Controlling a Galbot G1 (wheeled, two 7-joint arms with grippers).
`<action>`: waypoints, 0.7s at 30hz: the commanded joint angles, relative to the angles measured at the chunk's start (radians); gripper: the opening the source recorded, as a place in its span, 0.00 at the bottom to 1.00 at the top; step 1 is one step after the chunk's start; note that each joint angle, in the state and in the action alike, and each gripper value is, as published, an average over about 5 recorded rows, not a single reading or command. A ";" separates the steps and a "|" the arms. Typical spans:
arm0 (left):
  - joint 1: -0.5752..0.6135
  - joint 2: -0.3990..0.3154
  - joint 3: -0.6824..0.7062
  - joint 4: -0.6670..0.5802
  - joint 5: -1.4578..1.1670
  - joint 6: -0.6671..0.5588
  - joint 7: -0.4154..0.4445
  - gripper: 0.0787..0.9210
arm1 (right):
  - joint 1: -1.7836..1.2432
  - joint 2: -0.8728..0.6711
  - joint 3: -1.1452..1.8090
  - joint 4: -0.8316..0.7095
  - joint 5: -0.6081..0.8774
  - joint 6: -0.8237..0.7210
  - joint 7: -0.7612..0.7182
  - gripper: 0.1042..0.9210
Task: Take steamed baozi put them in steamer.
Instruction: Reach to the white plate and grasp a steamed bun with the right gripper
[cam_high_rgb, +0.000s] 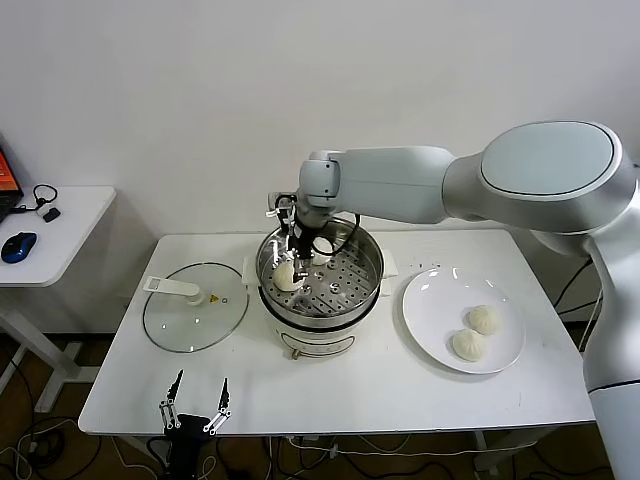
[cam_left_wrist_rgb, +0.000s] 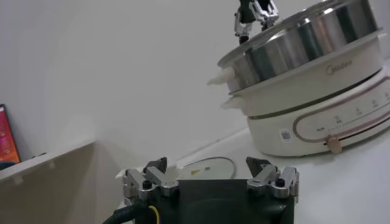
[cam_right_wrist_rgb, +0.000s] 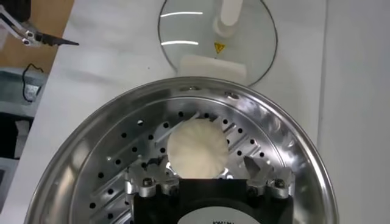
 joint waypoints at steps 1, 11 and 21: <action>0.005 -0.049 0.002 -0.006 0.003 0.001 0.002 0.88 | 0.120 -0.126 -0.066 0.077 0.005 0.036 -0.084 0.88; 0.005 -0.049 -0.002 -0.005 0.001 0.000 0.002 0.88 | 0.210 -0.347 -0.155 0.146 -0.086 0.143 -0.205 0.88; -0.002 -0.049 -0.001 0.005 0.007 0.000 0.002 0.88 | 0.218 -0.521 -0.223 0.187 -0.239 0.254 -0.259 0.88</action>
